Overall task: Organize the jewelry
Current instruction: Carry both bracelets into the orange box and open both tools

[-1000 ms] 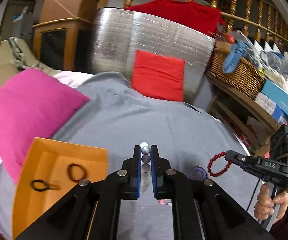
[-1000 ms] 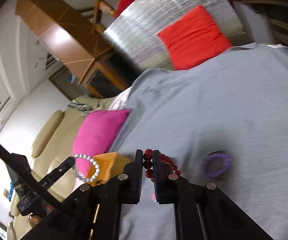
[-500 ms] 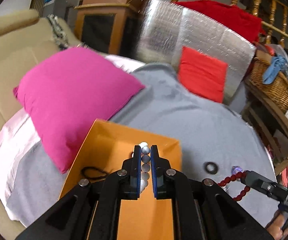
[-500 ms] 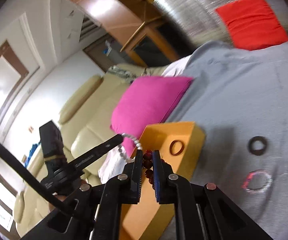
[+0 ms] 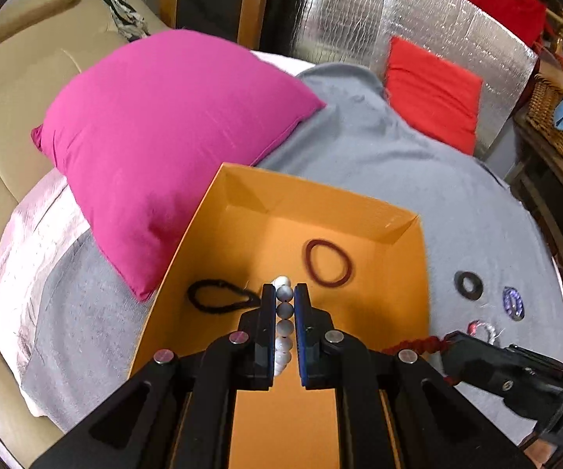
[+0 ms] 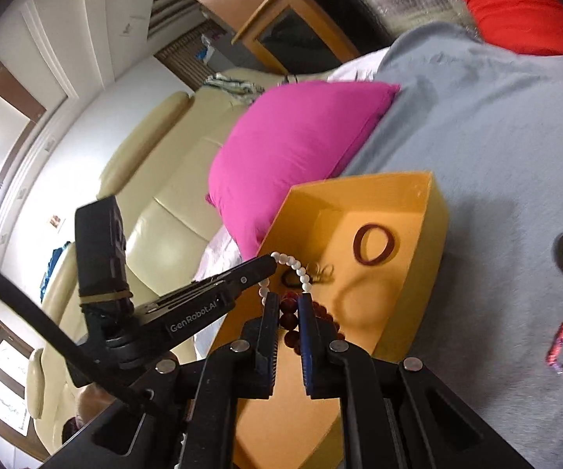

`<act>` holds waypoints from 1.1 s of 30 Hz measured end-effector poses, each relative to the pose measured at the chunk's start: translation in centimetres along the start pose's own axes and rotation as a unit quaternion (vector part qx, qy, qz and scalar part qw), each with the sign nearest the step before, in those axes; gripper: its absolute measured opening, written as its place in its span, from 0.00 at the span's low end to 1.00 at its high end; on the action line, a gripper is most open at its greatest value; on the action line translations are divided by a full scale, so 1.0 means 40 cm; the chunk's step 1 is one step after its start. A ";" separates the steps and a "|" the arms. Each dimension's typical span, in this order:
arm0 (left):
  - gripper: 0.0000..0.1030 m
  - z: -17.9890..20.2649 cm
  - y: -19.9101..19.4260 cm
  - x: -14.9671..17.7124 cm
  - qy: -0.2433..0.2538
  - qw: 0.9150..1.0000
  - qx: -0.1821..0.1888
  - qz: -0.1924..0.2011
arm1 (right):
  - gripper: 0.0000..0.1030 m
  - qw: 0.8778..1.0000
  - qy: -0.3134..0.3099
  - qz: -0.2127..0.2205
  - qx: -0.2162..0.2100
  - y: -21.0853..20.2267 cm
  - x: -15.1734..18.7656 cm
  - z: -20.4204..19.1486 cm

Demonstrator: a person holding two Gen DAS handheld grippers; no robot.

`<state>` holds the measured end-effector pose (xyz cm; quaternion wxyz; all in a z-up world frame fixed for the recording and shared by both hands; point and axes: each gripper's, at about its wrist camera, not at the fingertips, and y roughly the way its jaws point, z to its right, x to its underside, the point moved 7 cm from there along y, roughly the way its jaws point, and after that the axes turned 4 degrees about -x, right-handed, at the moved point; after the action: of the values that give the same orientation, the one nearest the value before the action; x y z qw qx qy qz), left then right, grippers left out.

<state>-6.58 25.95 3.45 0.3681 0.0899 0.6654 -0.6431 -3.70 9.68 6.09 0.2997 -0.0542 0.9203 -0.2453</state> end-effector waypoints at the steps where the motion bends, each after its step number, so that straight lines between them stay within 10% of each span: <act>1: 0.09 -0.004 0.005 0.006 0.002 1.000 -0.001 -0.004 | 0.10 1.000 -0.002 -0.002 0.005 0.009 0.003 -0.002; 20: 0.09 -0.068 0.075 0.062 0.024 0.996 -0.041 -0.072 | 0.13 0.996 -0.015 -0.020 0.088 0.128 0.001 0.061; 33: 0.23 -0.021 0.011 0.006 0.006 0.999 -0.046 -0.011 | 0.13 0.993 0.001 0.041 0.106 -0.056 -0.055 0.108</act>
<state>-6.82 26.70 2.89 0.3609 0.0695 0.6974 -0.6153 0.47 6.45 5.29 0.3127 0.0164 0.8909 -0.3290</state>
